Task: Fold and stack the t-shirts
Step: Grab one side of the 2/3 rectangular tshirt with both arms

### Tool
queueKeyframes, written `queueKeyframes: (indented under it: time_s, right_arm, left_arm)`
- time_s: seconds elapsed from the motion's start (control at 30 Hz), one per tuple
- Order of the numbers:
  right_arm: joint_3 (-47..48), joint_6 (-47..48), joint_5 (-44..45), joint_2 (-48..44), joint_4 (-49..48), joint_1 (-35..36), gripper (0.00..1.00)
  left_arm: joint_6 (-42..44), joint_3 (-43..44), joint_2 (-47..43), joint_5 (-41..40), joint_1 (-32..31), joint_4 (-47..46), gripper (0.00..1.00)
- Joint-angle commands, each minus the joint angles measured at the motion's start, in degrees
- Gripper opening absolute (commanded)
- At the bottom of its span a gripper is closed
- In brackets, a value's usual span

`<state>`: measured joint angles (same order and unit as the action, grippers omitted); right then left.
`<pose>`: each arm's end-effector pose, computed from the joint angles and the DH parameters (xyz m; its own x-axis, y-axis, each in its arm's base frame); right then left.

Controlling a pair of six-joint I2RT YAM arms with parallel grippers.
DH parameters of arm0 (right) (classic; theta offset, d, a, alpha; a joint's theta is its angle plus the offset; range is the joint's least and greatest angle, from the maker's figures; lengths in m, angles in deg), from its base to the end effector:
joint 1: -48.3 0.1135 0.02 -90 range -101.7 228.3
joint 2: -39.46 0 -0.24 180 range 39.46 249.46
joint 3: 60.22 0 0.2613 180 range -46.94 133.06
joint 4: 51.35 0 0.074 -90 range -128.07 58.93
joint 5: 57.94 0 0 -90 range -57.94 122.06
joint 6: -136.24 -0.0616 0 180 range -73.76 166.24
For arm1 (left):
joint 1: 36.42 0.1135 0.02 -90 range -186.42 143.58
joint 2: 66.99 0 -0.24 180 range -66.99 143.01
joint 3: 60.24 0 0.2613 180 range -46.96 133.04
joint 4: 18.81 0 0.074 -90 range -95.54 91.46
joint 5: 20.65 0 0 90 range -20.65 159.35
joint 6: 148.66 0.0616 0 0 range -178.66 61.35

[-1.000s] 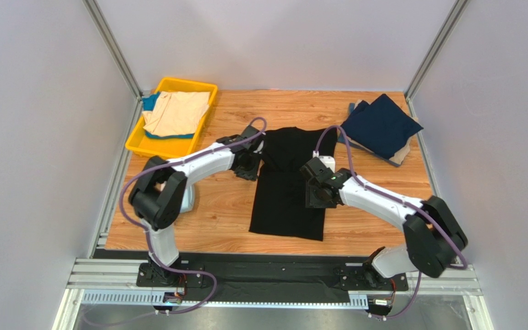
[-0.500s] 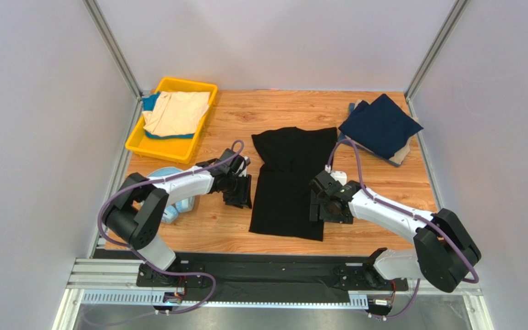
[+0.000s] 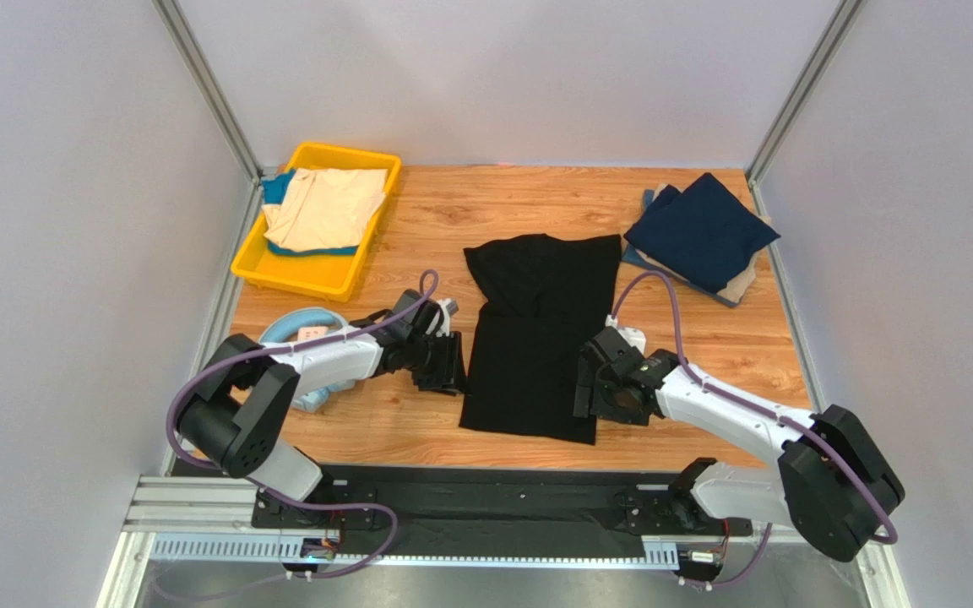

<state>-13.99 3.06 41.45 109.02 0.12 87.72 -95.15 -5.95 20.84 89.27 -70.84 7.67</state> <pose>0.1697 0.1265 0.1048 -0.9497 0.0933 -0.2989 0.0774 0.9949 0.0646 0.2312 -0.1839 0.0947 -0.9740 -0.0103 -0.2262 0.1152 0.8373 -0.5344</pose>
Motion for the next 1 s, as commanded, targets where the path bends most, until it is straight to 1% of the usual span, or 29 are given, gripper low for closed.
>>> queueKeyframes:
  time_s: [0.0,0.17,0.2,0.33,0.47,0.57,0.63,0.67,0.7,0.73,0.77,0.8,0.93,0.97]
  right_arm:
    - [-5.8,-2.3,-7.6,1.8,-7.6,-0.1,0.76]
    - [-6.8,-2.3,-8.6,2.9,-9.8,-0.1,0.72]
    - [-6.9,-2.3,-10.7,3.6,-10.2,-0.1,0.70]
    - [-8.2,-2.3,-13.4,5.0,-13.1,-0.1,0.66]
    - [-9.0,-2.3,-15.5,7.5,-15.8,-0.1,0.64]
    - [-8.6,-2.2,-16.6,9.4,-16.0,0.0,0.63]
    - [-8.7,-2.3,-16.8,9.7,-16.1,0.2,0.52]
    - [-8.9,-2.3,-16.9,9.8,-16.4,0.2,0.47]
    - [-9.0,-2.4,-16.9,9.6,-16.4,0.4,0.30]
    - [-9.1,-2.5,-16.9,9.5,-16.5,0.3,0.21]
    - [-9.1,-2.6,-17.1,9.1,-16.1,0.3,0.15]
    - [-9.0,-2.5,-17.4,8.8,-16.0,0.3,0.01]
    - [-8.0,-2.3,-17.6,6.3,-12.4,0.5,0.00]
    - [-7.7,-2.0,-17.5,4.4,-11.4,0.4,0.00]
  left_arm:
    - [-0.1,-2.7,-2.7,-0.8,-0.1,1.4,0.45]
    - [-0.6,-4.3,-2.0,0.1,-0.2,1.2,0.45]
    - [-1.0,-4.6,-1.9,1.0,-0.1,0.8,0.45]
    - [-2.3,-6.6,-1.4,0.8,-1.4,-1.1,0.45]
    - [-3.3,-6.6,0.7,-0.3,-4.2,-1.7,0.44]
    - [-4.7,-6.3,2.2,-1.3,-6.4,-2.0,0.44]
    - [-5.4,-6.3,2.6,-2.2,-7.9,-2.5,0.42]
    - [-6.0,-6.4,2.6,-2.4,-8.2,-2.5,0.33]
    - [-6.1,-6.3,2.5,-3.0,-8.5,-2.5,0.26]
    - [-6.3,-6.3,2.3,-3.1,-8.7,-2.1,0.17]
    - [-6.5,-6.4,1.7,-3.5,-8.7,-1.8,0.02]
    - [-6.5,-6.4,1.2,-4.1,-8.7,-1.4,0.00]
    - [-5.5,-6.1,-2.1,-6.2,-8.7,2.6,0.00]
    - [-5.0,-5.9,-3.7,-6.6,-8.7,3.7,0.00]
